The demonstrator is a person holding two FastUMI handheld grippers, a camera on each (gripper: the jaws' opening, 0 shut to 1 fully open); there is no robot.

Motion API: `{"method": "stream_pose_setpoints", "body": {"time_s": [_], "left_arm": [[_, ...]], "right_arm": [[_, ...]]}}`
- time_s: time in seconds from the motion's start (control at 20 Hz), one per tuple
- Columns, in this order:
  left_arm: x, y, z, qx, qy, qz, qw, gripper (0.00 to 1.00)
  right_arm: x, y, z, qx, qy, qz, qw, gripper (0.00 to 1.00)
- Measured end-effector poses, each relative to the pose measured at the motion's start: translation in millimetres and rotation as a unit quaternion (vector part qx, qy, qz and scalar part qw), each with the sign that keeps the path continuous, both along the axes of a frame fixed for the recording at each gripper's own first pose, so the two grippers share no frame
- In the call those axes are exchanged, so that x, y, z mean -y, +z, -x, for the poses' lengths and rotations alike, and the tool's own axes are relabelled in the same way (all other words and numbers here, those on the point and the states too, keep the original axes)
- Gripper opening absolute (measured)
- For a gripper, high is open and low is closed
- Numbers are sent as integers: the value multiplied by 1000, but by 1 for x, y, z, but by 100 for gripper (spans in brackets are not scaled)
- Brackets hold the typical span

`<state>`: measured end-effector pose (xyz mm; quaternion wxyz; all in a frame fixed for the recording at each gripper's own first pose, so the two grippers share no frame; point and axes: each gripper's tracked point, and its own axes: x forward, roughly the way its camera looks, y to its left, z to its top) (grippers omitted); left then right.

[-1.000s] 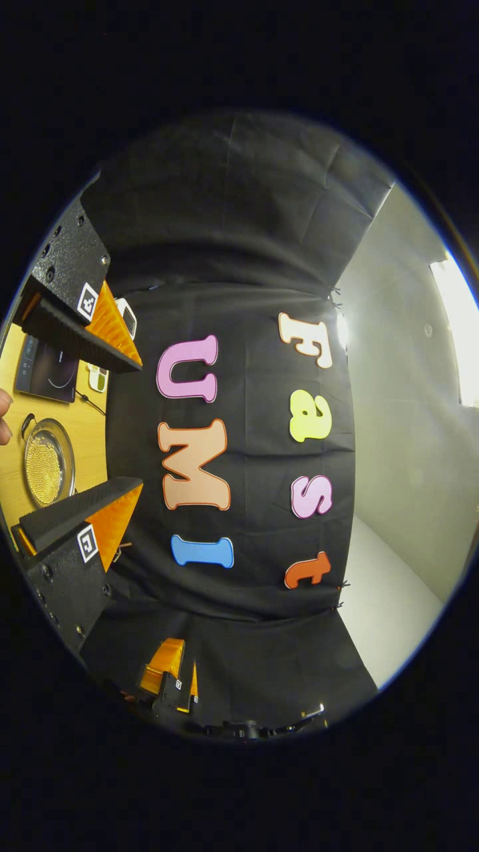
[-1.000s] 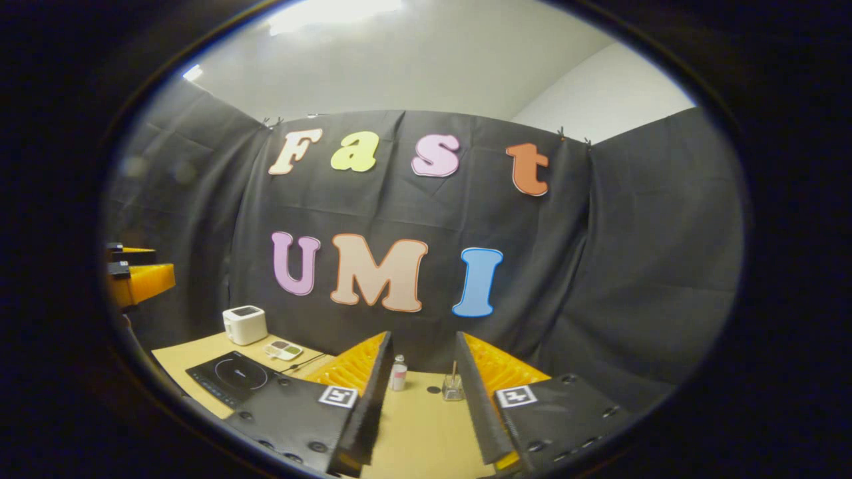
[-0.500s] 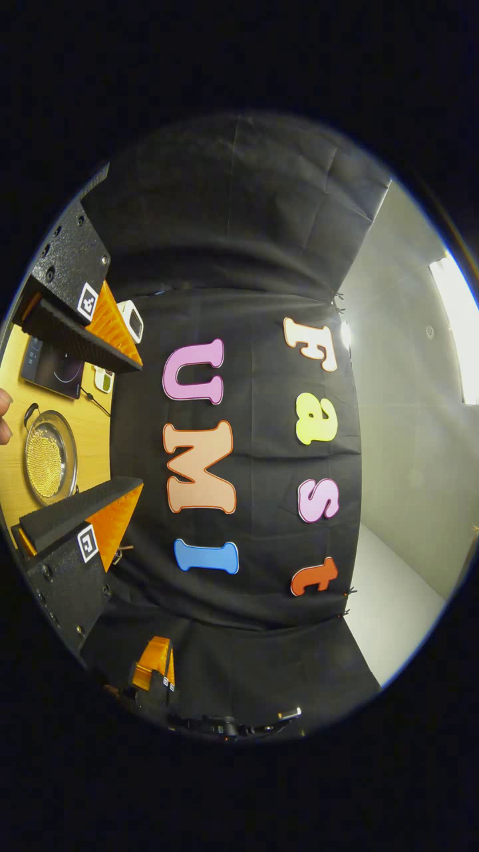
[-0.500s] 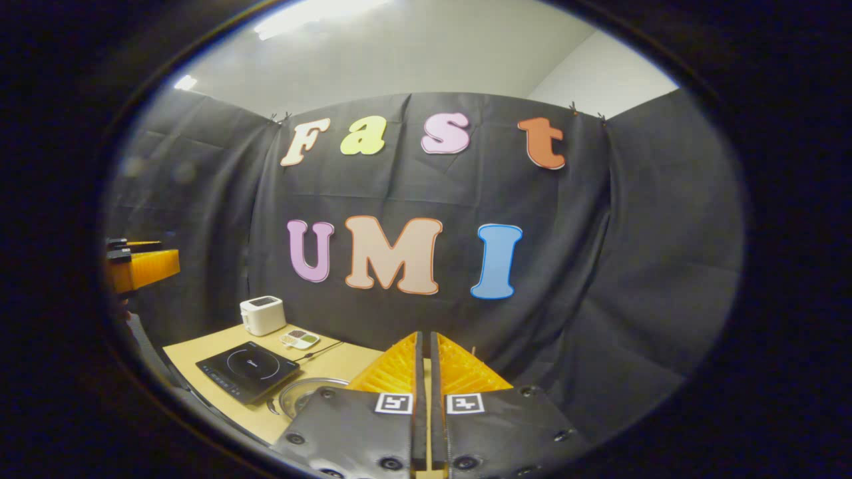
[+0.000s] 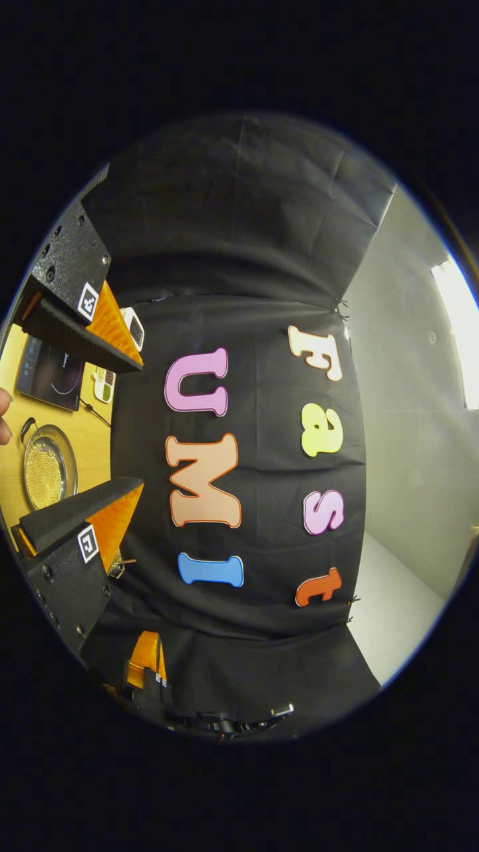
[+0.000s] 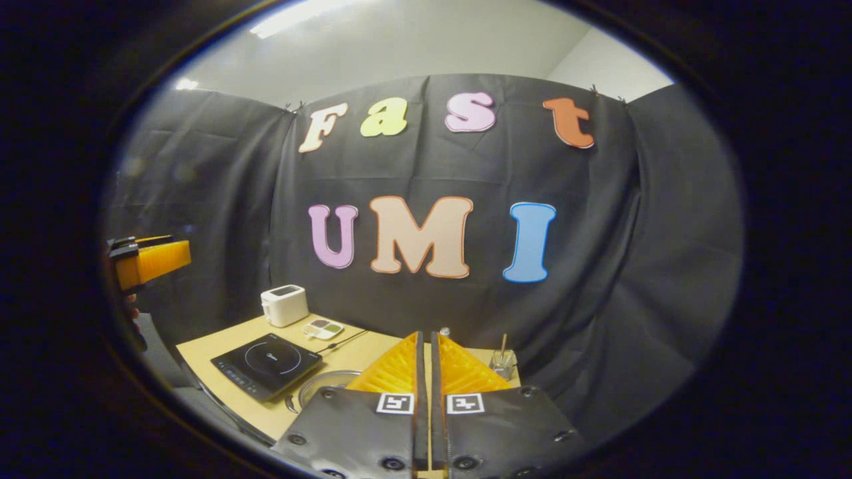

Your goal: First push the handle of the pot to place it horizontally, then grasp the pot with both hands and set it on the induction cooktop.

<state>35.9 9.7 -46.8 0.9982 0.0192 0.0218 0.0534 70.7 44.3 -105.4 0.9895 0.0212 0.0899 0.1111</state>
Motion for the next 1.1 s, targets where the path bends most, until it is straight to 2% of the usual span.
{"method": "stream_pose_setpoints", "body": {"time_s": [0.15,0.25,0.3,0.35,0.5,0.55,0.6,0.85,1.1], "left_arm": [[-33,-17,-21,1,-20,-13,1000,95],[-58,-33,-34,-9,-33,-24,999,95],[-70,-39,-41,-10,-41,-23,999,99],[-81,-44,-49,-11,-48,-17,999,95],[-110,-66,-69,-20,-64,-1,998,95],[-117,-72,-74,-24,-70,4,997,95],[-122,-77,-78,-26,-77,8,997,95],[-144,-101,-89,-36,-112,12,993,95],[-167,-123,-88,-51,-102,24,993,95]], "right_arm": [[-28,-18,-9,-28,-23,1,999,0],[-51,-34,-12,-56,-33,-1,998,4],[-64,-40,-14,-67,-37,1,997,4],[-74,-47,-15,-79,-42,3,996,4],[-106,-75,-12,-117,-53,0,992,4],[-115,-84,-10,-129,-57,2,990,0],[-126,-95,-7,-143,-58,2,988,4],[-171,-152,10,-221,-64,-19,973,4],[-199,-199,21,-287,-54,-26,956,0]]}}
